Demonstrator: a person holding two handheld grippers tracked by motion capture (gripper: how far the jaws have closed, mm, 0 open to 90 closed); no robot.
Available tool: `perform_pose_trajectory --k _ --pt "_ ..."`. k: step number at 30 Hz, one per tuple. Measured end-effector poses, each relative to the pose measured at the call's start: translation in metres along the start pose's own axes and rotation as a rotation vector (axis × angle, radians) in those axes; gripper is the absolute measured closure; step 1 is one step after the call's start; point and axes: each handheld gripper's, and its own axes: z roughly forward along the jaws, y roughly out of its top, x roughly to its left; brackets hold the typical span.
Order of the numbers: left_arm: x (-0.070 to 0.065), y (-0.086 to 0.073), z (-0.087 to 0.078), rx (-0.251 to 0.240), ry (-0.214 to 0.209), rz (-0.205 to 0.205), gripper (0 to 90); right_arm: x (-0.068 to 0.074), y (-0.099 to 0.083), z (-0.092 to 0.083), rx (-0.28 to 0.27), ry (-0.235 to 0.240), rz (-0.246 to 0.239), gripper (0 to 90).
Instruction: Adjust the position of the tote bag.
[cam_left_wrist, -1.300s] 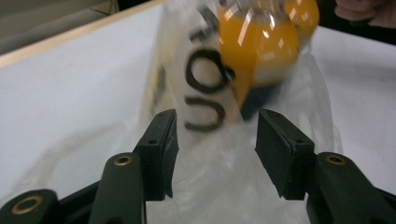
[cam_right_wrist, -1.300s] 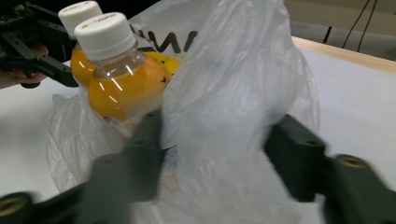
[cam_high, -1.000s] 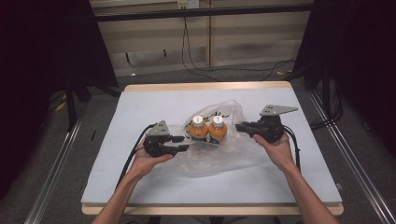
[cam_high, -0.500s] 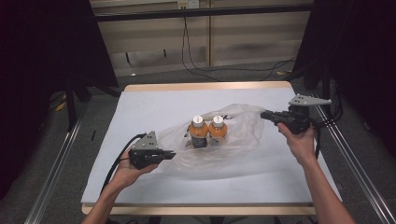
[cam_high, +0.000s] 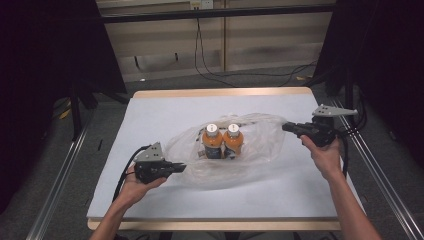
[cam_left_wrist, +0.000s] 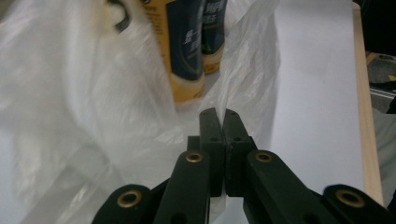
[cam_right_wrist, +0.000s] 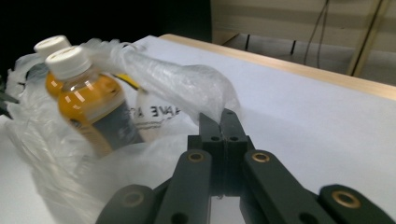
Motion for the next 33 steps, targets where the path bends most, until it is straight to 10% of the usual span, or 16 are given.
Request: perform_pose_trajectory --k 8,21,28,33 --pt "0.000 -0.006 0.013 0.015 -0.008 -0.021 83.2 0.000 -0.016 0.015 0.043 0.008 0.016 89.4" --pt "-0.005 0.023 -0.023 -0.168 0.049 -0.037 53.0 0.021 0.006 -0.017 -0.061 -0.009 -0.039 54.1" --pt "0.003 0.043 -0.031 -0.218 0.063 -0.023 68.6 0.036 0.022 -0.027 -0.099 0.022 -0.078 68.0" --pt "0.012 0.068 -0.006 -0.108 0.049 0.030 83.3 0.050 0.031 -0.002 -0.059 0.103 -0.123 89.3"
